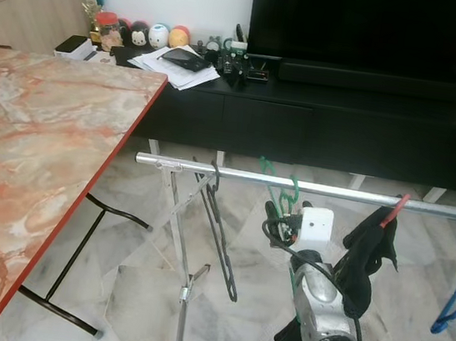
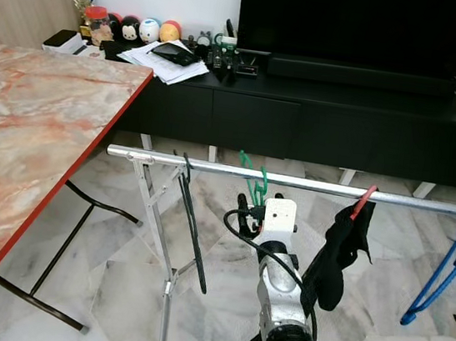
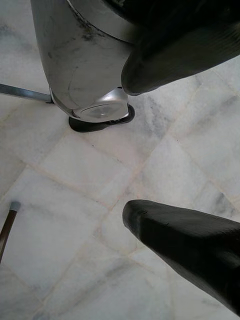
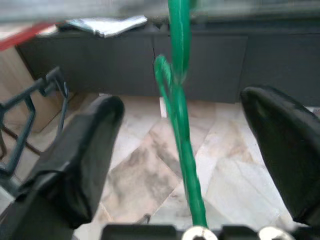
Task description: Hang hanger
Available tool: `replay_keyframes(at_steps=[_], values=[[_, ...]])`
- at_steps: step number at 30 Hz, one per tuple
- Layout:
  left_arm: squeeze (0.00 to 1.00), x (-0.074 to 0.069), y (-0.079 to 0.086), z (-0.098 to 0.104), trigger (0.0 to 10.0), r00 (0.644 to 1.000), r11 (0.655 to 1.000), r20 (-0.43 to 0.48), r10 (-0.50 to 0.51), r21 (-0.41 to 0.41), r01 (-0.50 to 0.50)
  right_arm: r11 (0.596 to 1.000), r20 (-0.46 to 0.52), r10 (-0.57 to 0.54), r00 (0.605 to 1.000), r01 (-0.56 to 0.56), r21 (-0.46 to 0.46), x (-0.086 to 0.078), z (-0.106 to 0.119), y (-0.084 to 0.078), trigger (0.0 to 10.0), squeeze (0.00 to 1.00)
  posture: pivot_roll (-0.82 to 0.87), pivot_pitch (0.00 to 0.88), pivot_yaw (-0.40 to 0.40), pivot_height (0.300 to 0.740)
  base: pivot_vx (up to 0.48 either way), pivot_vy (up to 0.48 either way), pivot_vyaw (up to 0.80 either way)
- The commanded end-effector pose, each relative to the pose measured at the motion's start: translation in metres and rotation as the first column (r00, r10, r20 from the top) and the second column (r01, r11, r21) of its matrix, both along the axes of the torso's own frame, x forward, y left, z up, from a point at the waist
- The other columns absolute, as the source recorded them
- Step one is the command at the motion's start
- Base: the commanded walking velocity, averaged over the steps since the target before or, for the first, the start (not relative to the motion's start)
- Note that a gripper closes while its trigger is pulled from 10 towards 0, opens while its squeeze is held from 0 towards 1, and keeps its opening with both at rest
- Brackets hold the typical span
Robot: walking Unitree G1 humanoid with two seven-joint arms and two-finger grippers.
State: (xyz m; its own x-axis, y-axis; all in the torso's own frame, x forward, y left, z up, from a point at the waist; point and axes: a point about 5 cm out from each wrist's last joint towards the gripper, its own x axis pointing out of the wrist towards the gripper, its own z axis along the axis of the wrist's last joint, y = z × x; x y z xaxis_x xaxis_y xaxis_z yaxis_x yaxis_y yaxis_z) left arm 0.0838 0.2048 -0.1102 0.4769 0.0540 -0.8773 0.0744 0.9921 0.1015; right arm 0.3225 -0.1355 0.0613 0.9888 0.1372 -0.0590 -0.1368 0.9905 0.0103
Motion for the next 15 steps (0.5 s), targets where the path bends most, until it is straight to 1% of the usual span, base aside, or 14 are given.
replay_keyframes(at_steps=[1,4,5,6,7,13,14,15], values=[[0.0,-0.022,-0.002,-0.005,10.0,0.996,0.999,-0.082,-0.032,-0.018,0.03,0.999,0.04,0.025,0.999,-0.024,-0.025,-0.007,0.002,0.0,10.0,1.0,0.0,0.0,0.04,0.74,0.0,0.0,0.0],[0.0,-0.024,-0.004,-0.006,10.0,0.995,0.999,-0.092,-0.033,-0.018,0.031,0.998,0.043,0.053,0.998,-0.051,-0.043,-0.016,-0.002,-0.004,10.0,1.0,0.0,0.0,0.034,0.74,0.0,0.0,0.0],[0.0,-0.022,-0.009,-0.007,10.0,0.995,0.999,-0.094,-0.031,-0.021,0.029,0.995,0.054,0.082,0.995,-0.079,-0.055,-0.022,-0.003,-0.006,10.0,1.0,0.0,0.0,0.029,0.74,0.0,0.0,0.0],[0.0,-0.022,-0.009,-0.007,10.0,0.995,0.999,-0.094,-0.031,-0.021,0.029,0.995,0.054,0.082,0.995,-0.079,-0.055,-0.022,-0.003,-0.006,10.0,1.0,0.0,0.0,0.029,0.74,0.0,0.0,0.0],[0.0,-0.02,-0.014,-0.007,10.0,0.995,0.999,-0.091,-0.027,-0.024,0.025,0.995,0.065,0.091,0.994,-0.087,-0.058,-0.026,-0.001,-0.009,10.0,1.0,0.0,0.0,0.025,0.74,0.0,0.0,0.0],[0.0,-0.017,-0.02,-0.007,10.0,0.996,0.999,-0.083,-0.025,-0.025,0.023,0.996,0.085,0.057,0.995,-0.051,-0.067,-0.034,0.004,-0.017,10.0,1.0,0.0,0.0,0.022,0.74,0.0,0.0,0.0],[0.0,-0.017,-0.02,-0.007,10.0,0.996,0.999,-0.081,-0.024,-0.025,0.022,0.996,0.089,0.054,0.995,-0.047,-0.078,-0.035,0.005,-0.017,10.0,0.57,0.0,0.0,0.022,0.74,0.0,0.0,0.0],[0.0,-0.017,-0.019,-0.007,10.0,0.997,0.999,-0.079,-0.025,-0.024,0.023,0.996,0.092,0.047,0.995,-0.04,-0.083,-0.035,0.005,-0.018,10.0,0.0,0.0,0.0,0.022,0.74,0.0,0.0,0.0]])
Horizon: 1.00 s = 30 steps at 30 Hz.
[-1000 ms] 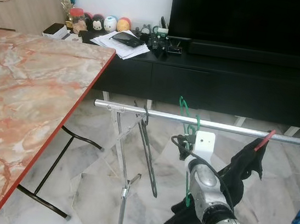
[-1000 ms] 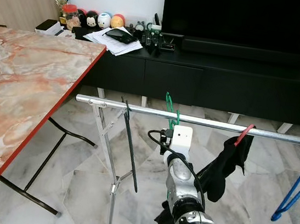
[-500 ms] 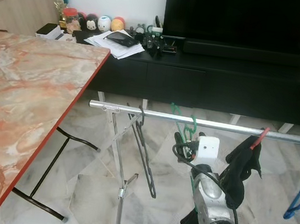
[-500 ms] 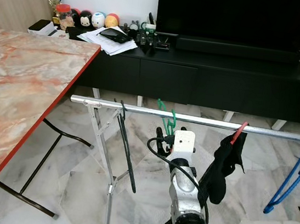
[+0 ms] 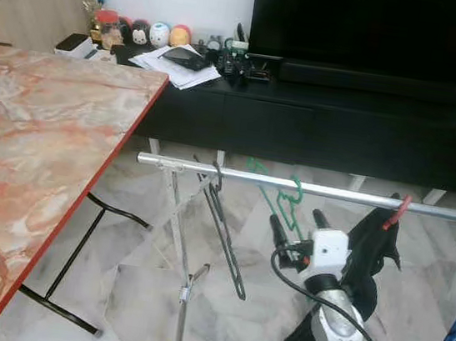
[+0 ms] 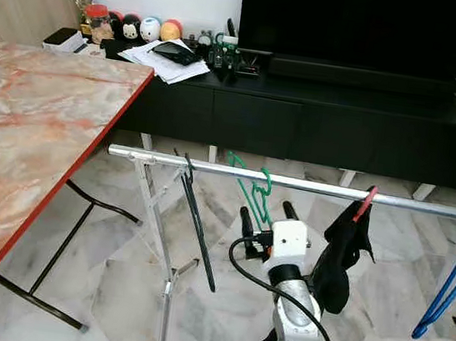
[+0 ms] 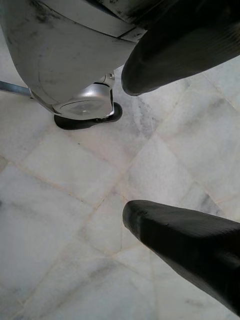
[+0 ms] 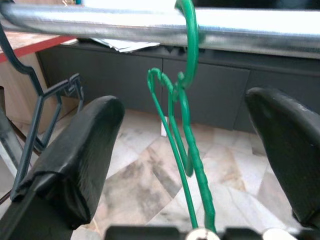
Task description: Hang hanger
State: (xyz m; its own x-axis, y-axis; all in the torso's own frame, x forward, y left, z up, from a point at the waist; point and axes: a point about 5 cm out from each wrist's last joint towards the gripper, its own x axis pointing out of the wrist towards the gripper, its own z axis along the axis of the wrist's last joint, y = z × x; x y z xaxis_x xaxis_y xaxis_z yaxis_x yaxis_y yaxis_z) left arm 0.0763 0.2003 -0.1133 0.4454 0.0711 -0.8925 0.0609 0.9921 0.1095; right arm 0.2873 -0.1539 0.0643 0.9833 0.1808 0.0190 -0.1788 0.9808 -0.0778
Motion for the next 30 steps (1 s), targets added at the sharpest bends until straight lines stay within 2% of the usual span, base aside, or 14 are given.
replay_keyframes(at_steps=[1,11,15,17,20,24,26,27,30], values=[[0.0,-0.009,-0.015,-0.004,10.0,0.998,0.999,-0.044,-0.041,-0.034,0.04,1.0,0.004,-0.007,1.0,0.007,-0.01,0.0,0.003,0.0,10.0,0.0,0.0,0.0,0.023,0.74,0.0,0.0,0.0],[0.0,-0.006,0.0,-0.001,10.0,0.999,0.999,-0.018,-0.046,0.03,0.046,0.999,0.027,-0.043,0.999,0.043,0.003,0.015,0.017,0.0,10.0,0.0,0.0,0.0,0.02,0.74,0.0,0.0,0.0],[0.0,0.003,0.009,0.004,10.0,0.998,0.996,0.064,0.006,0.088,-0.011,0.998,0.032,-0.057,0.998,0.057,0.007,0.019,0.02,-0.001,10.0,0.0,0.0,0.0,0.022,0.74,0.0,0.0,0.0],[0.0,0.003,0.009,0.004,10.0,0.998,0.996,0.065,0.006,0.09,-0.012,0.998,0.032,-0.057,0.998,0.057,0.007,0.019,0.02,-0.001,10.0,0.0,0.0,0.0,0.022,0.74,0.0,0.0,0.0],[0.0,0.016,0.017,0.009,10.0,0.993,0.985,0.113,0.027,0.164,-0.046,0.998,0.033,-0.06,0.998,0.06,0.009,0.021,0.022,-0.001,10.0,0.0,0.0,0.0,0.021,0.74,0.0,0.0,0.0],[0.0,0.019,0.022,0.009,10.0,0.995,0.977,0.093,0.039,0.207,-0.058,0.998,0.027,-0.055,0.998,0.055,0.003,0.023,0.021,0.002,10.0,0.0,0.01,0.0,0.017,0.74,0.0,0.0,0.0],[0.0,0.014,0.03,0.01,10.0,0.992,0.962,0.097,0.087,0.25,-0.109,0.998,0.025,-0.062,0.998,0.062,0.002,0.023,0.021,0.0,10.0,0.0,0.01,0.0,0.017,0.74,0.0,0.0,0.0],[0.0,0.012,0.036,0.011,10.0,0.983,0.948,0.114,0.141,0.269,-0.167,0.998,0.026,-0.066,0.998,0.066,0.002,0.024,0.022,0.0,10.0,0.0,0.01,0.0,0.017,0.74,0.0,0.0,0.0],[0.0,0.01,0.042,0.014,10.0,0.967,0.931,0.153,0.205,0.274,-0.241,0.998,0.028,-0.067,0.997,0.067,0.002,0.025,0.023,-0.001,10.0,0.0,0.01,0.0,0.017,0.74,0.0,0.0,0.0]])
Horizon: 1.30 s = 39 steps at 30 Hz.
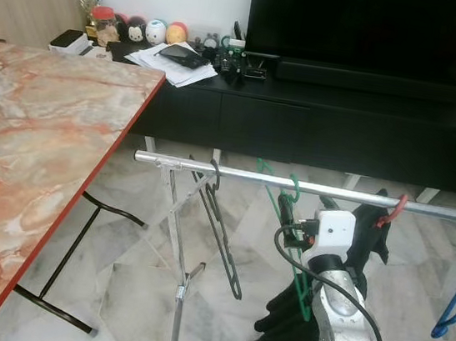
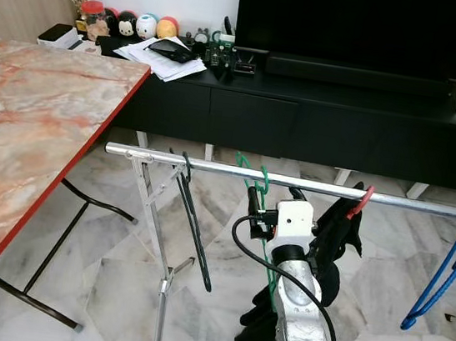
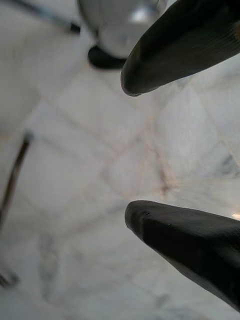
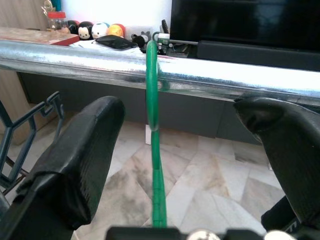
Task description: Hang hanger
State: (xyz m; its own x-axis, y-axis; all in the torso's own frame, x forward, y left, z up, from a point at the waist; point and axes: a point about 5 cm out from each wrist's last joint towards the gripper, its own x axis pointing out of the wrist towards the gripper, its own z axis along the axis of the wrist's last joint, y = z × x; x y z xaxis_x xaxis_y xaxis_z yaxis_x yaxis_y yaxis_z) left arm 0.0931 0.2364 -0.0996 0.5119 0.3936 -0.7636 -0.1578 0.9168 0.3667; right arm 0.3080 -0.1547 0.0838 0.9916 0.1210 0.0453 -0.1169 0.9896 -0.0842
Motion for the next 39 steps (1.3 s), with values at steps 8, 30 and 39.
replay_keyframes(at_steps=[8,30,39], values=[[0.0,0.031,-0.014,0.021,10.0,0.943,0.991,0.319,-0.092,-0.066,0.119,1.0,-0.006,0.0,1.0,0.0,-0.001,0.006,0.003,0.001,10.0,0.0,0.02,0.0,0.007,0.74,0.0,0.0,0.0],[0.0,0.029,-0.026,0.012,10.0,0.963,0.983,0.242,-0.117,-0.111,0.147,1.0,0.003,-0.005,1.0,0.005,0.006,0.011,0.006,0.003,10.0,0.0,0.01,0.0,0.008,0.74,0.0,0.0,0.0],[0.0,0.026,-0.027,0.01,10.0,0.969,0.984,0.233,-0.089,-0.129,0.121,1.0,0.004,0.007,1.0,-0.007,0.015,0.009,0.006,0.01,10.0,0.0,0.01,0.0,0.01,0.74,0.0,0.0,0.0]])
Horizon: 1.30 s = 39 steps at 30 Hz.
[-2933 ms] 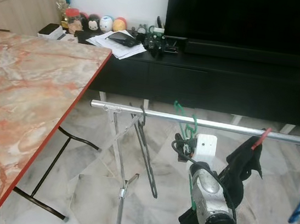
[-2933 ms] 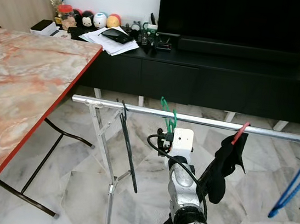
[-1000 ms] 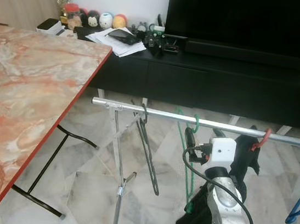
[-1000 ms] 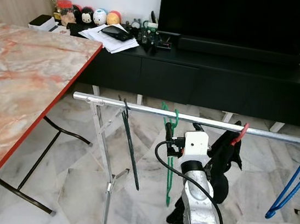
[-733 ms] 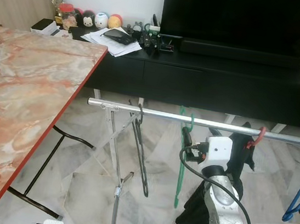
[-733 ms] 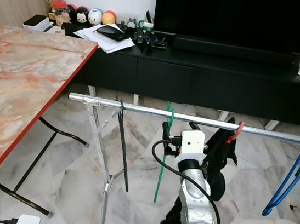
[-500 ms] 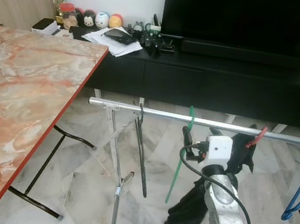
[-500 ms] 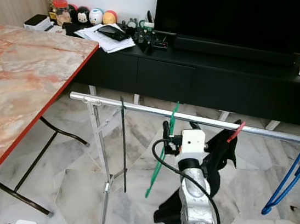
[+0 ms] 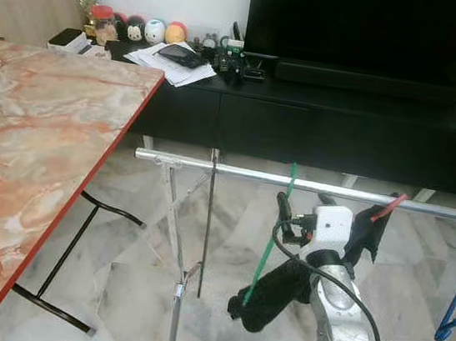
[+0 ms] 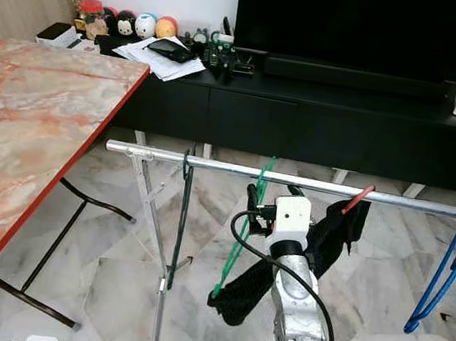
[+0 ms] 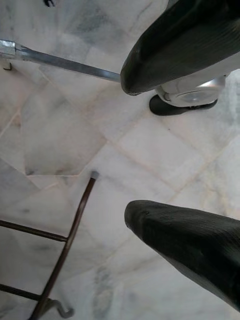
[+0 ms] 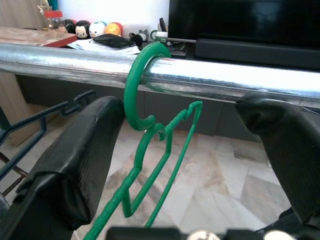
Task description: Hang hanger
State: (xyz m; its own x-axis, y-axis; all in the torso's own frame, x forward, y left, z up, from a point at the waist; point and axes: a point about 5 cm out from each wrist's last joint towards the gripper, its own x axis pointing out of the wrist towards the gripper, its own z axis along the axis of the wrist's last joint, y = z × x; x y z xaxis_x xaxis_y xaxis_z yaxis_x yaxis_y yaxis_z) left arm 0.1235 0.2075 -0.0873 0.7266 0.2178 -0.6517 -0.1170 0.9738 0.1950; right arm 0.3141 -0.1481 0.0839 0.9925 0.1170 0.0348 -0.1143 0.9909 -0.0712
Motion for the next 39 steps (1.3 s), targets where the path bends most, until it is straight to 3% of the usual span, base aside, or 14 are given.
replay_keyframes(at_steps=[1,39], values=[[0.0,-0.005,0.003,-0.002,10.0,1.0,1.0,-0.027,0.013,0.0,-0.013,1.0,0.017,0.008,1.0,-0.009,0.004,0.003,0.006,0.002,10.0,0.0,0.01,0.0,0.012,0.74,0.0,0.0,0.0],[0.0,-0.015,0.002,-0.008,10.0,0.996,1.0,-0.09,0.0,-0.007,-0.001,1.0,-0.007,0.009,1.0,-0.009,0.008,0.003,0.001,0.005,10.0,0.0,0.01,0.0,0.021,0.74,-0.307,0.0,0.0]])
